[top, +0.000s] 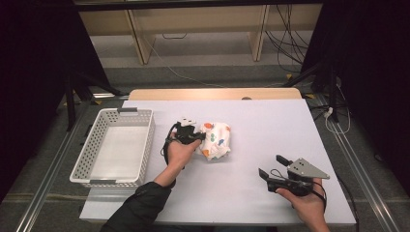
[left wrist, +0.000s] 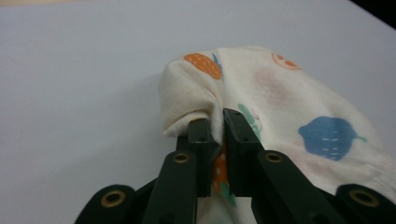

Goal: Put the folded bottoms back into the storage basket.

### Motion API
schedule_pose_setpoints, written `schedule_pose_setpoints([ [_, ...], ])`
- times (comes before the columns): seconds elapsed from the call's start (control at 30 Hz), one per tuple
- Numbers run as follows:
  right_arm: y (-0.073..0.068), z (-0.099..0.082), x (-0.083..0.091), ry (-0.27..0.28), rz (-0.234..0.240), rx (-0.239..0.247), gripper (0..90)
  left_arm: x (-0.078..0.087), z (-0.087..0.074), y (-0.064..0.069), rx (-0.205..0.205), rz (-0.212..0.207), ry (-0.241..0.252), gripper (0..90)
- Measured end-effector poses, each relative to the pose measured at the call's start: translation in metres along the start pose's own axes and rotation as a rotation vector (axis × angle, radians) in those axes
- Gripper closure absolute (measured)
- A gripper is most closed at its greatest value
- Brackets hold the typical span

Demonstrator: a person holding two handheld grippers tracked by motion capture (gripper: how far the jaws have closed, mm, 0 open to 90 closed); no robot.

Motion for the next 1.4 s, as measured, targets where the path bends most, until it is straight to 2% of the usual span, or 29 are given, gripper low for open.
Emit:
schedule_pose_setpoints([
  [0.13, 0.001, 0.0, 0.0, -0.009, -0.009, 0.004, 19.2, 0.013, 0.003, 0.005, -0.002, -0.048, 0.043, 81.8],
  [0.2, 0.002, -0.001, -0.001, 0.001, -0.017, 0.0, 19.3, 0.017, 0.004, 0.008, -0.018, -0.05, 0.057, 81.9],
  [0.43, 0.003, -0.002, 0.0, -0.001, -0.021, 0.0, 19.3, 0.027, 0.009, 0.013, -0.015, -0.072, 0.079, 81.9],
  [0.67, 0.004, -0.002, 0.001, 0.008, -0.024, -0.009, 19.3, 0.04, 0.016, 0.015, -0.021, -0.076, 0.103, 81.9],
  [0.73, 0.004, -0.002, 0.001, 0.004, -0.026, -0.008, 19.3, 0.044, 0.018, 0.017, -0.034, -0.069, 0.109, 81.9],
  [1.17, 0.004, -0.002, 0.001, 0.017, -0.028, -0.008, 19.1, 0.054, 0.021, 0.022, -0.054, -0.071, 0.124, 81.9],
  [1.4, 0.004, -0.002, 0.001, 0.015, -0.029, -0.008, 19.1, 0.062, 0.024, 0.021, -0.052, -0.067, 0.139, 81.9],
])
Point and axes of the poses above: each handheld gripper's, and its own axes: x roughly backward along the jaws, z roughly out of its top, y roughly to its right, the point moved 1 cm from there along -x, roughly forward along the jaws, and after that the axes turned 3 degrees about -y, right-handed, at the moved point
